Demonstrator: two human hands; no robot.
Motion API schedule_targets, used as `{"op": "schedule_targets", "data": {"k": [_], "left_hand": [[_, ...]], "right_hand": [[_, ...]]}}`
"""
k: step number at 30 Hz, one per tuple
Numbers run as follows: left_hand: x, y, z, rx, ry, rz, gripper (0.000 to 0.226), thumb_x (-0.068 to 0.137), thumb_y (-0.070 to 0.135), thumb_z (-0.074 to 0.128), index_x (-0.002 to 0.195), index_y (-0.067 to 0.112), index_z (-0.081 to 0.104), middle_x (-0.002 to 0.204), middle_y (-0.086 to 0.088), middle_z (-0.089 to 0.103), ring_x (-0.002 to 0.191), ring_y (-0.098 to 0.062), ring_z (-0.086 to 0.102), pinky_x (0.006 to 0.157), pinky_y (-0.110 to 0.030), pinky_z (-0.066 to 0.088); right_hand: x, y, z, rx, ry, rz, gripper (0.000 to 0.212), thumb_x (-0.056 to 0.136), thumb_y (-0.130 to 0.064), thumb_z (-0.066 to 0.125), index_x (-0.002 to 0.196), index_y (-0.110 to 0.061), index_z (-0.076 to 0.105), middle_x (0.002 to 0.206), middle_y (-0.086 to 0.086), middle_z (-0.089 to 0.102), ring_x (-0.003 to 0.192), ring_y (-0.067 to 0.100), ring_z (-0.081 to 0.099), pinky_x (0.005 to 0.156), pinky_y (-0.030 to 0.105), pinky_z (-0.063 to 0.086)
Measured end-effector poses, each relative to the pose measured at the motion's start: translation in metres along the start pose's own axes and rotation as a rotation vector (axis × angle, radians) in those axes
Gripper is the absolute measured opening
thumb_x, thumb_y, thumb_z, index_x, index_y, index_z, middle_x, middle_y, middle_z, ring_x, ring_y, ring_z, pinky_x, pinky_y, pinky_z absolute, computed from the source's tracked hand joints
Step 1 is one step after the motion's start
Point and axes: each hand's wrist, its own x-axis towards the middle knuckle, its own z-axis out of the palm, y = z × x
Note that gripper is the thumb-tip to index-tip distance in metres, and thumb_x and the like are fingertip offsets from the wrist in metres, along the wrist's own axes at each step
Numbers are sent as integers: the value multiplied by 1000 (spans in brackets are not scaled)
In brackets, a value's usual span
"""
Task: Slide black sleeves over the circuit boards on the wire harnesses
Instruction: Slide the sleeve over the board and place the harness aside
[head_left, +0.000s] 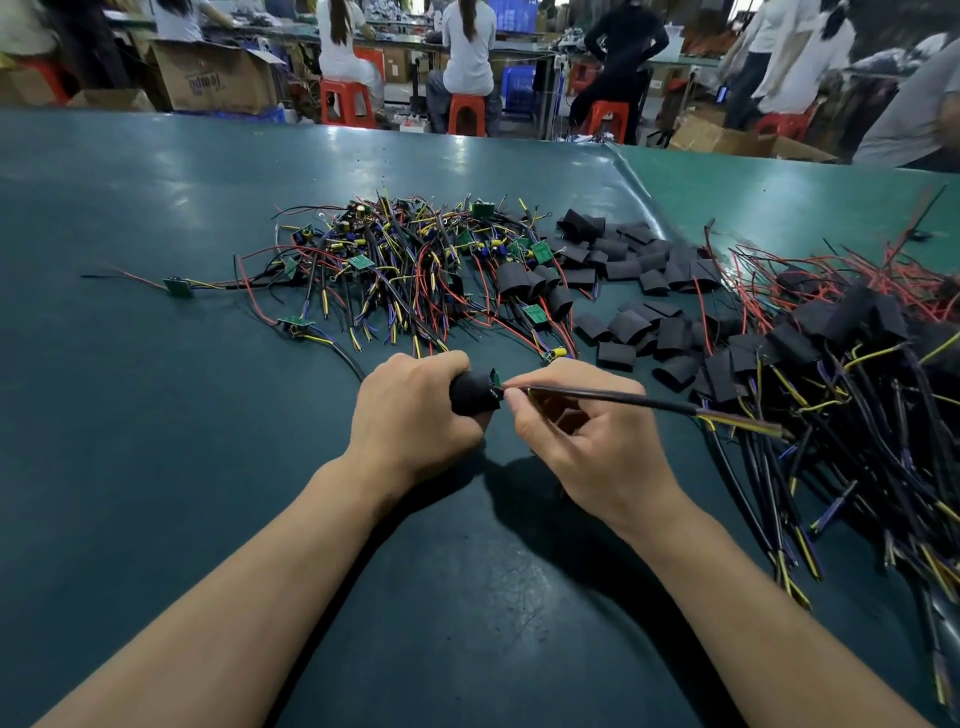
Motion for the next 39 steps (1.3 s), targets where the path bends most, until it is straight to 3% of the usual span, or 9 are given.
{"op": "schedule_targets", "data": {"k": [5,10,13,16,18,22,27,31,39], "left_hand": [[0,0,-1,30,-10,-19,24,68,40,56,63,16,55,52,0,44,56,-34,45,53,-30,33],[0,-1,-2,25,-62,22,28,71,41,54,59,22,37,55,1,41,59,-30,38,56,-31,28],[-1,1,-2,71,-52,44,29,74,43,51,59,21,38,58,-1,42,61,-33,44,57,-31,24],[-3,4,-4,130,-28,34,32,72,39,51,56,25,27,57,2,36,58,-29,37,55,-30,23],[-2,4,-6,140,7,53,30,70,36,57,56,23,34,55,1,36,54,-32,42,53,-28,24],[-1,8,-7,119,95,90,21,63,29,67,57,13,56,50,-4,44,49,-30,47,50,-24,27],[1,-2,-3,216,-29,122,15,75,29,63,72,15,59,73,-4,65,76,-32,57,66,-36,36],[1,-5,-1,249,-84,56,26,82,40,63,72,25,44,75,2,59,86,-28,52,69,-34,23],[1,6,-6,95,-55,114,16,82,22,68,81,9,59,71,-11,56,73,-35,51,64,-33,26]], "right_hand": [[0,1,1,-6,97,7,9,88,-13,66,86,-9,75,73,-12,62,61,7,57,58,15,41],[0,4,3,22,33,-38,11,90,-11,65,92,-4,73,81,-3,63,65,17,59,57,28,47],[1,6,1,-11,22,-124,9,90,-6,66,93,-1,73,82,3,65,67,14,59,62,21,45],[0,7,1,-105,-8,-250,11,89,-3,67,95,2,74,83,11,67,71,22,64,66,32,52],[1,7,1,-149,-8,-284,11,87,-3,68,94,3,75,82,11,68,70,22,64,65,31,53],[1,5,-4,-97,17,-156,5,84,-3,71,86,1,72,77,1,66,65,6,56,63,17,43],[-1,2,0,113,-9,112,7,85,-6,74,81,-12,72,64,-10,63,55,4,54,55,13,40],[-1,3,2,68,15,46,2,86,-9,72,85,-7,74,67,-13,65,57,6,57,55,16,43],[0,11,2,-61,30,-129,6,83,-3,72,88,1,74,88,3,74,78,8,68,73,18,50]]}}
